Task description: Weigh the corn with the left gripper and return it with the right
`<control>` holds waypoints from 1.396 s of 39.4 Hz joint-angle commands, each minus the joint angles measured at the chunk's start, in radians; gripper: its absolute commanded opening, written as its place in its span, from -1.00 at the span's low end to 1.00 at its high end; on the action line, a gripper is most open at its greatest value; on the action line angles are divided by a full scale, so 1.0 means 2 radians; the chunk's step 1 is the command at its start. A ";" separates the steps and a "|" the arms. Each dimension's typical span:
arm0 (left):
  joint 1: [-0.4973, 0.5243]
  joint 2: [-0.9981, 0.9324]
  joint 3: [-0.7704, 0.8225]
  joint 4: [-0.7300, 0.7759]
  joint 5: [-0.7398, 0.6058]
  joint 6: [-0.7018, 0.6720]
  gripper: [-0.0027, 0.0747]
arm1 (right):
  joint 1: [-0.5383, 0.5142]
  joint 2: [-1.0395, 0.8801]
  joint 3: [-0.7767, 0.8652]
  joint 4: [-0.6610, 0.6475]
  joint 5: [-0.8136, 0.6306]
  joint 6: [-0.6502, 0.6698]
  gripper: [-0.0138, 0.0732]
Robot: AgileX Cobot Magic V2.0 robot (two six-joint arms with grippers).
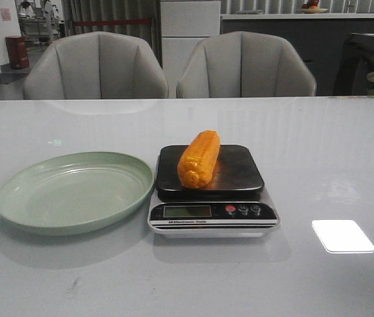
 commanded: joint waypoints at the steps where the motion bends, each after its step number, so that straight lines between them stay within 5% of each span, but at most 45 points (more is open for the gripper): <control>1: -0.001 -0.010 -0.012 -0.002 -0.040 -0.001 -0.64 | 0.023 0.034 -0.042 -0.010 -0.037 -0.003 0.72; 22: -0.001 -0.010 -0.012 -0.002 -0.040 -0.001 -0.64 | 0.137 0.322 -0.327 0.121 0.128 0.011 0.72; 34: -0.001 -0.010 -0.012 -0.002 -0.041 -0.001 -0.64 | 0.170 0.487 -0.492 0.111 0.224 0.087 0.72; 42: -0.001 -0.010 -0.012 -0.002 -0.041 -0.001 -0.64 | 0.192 0.586 -0.588 0.013 0.315 0.215 0.72; 55: -0.001 -0.010 -0.012 -0.002 -0.041 -0.001 -0.64 | 0.195 0.671 -0.647 -0.005 0.345 0.320 0.72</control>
